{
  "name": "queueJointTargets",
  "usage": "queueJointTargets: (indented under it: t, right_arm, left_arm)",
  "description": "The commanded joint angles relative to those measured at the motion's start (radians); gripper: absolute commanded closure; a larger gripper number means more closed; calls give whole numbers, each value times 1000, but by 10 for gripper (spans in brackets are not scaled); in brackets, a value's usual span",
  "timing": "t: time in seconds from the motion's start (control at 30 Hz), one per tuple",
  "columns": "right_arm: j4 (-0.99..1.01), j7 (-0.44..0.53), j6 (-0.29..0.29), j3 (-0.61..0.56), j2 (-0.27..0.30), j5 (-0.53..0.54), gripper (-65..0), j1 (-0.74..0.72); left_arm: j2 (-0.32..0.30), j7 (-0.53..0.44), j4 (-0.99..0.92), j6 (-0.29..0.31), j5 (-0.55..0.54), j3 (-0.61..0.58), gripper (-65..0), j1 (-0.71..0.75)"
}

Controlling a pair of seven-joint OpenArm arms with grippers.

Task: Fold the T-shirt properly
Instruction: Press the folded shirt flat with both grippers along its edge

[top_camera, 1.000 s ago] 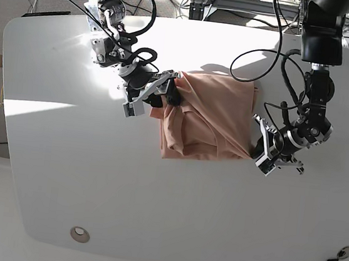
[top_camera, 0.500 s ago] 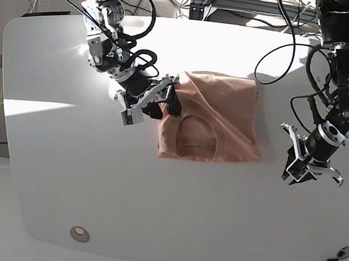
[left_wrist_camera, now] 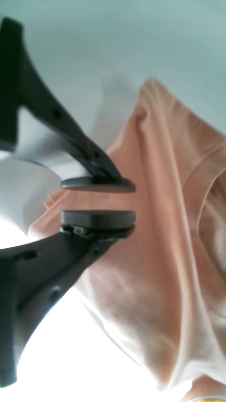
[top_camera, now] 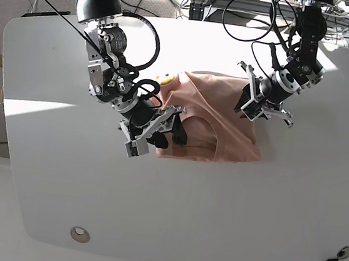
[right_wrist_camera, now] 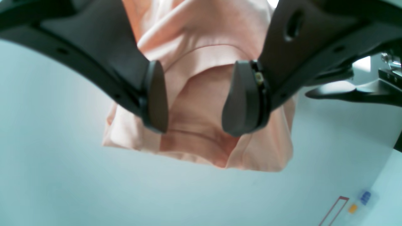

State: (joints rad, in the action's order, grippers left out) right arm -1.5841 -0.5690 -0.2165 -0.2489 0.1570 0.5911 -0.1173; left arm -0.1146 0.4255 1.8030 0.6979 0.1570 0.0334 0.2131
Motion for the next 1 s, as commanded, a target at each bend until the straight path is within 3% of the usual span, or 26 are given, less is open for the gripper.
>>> queueJointTargets:
  t: [0.0,0.17,0.37,0.47,0.7,0.87,0.97]
  right_arm:
    - [37,30,-5,4,-9,10,-308,-28]
    - [213,120,-7,6,-6,8,-307,-26]
    - [351,229,-7,4,28,8,-307,-26]
    - [275,218,-7,4,51,16,-307,-23]
    - [-112,17,2,10,75,17,-307,41]
    - [-215,2,2,10,72,10,-303,158]
    - [-181,4,-2,7,69,8,-215,193]
  left_arm:
    - [2,-30,-44,0,-18,-26,-76,-56]
    - [2,-30,-200,0,-17,-25,-76,-116]
    - [-23,-30,-231,0,-17,-22,-76,-71]
    - [-27,-30,-185,0,-18,-19,-76,-42]
    - [-21,-27,51,0,-17,61,-76,-14]
    - [0,-27,34,0,-17,61,-76,-30]
    - [17,-32,-29,0,-17,63,-76,-30]
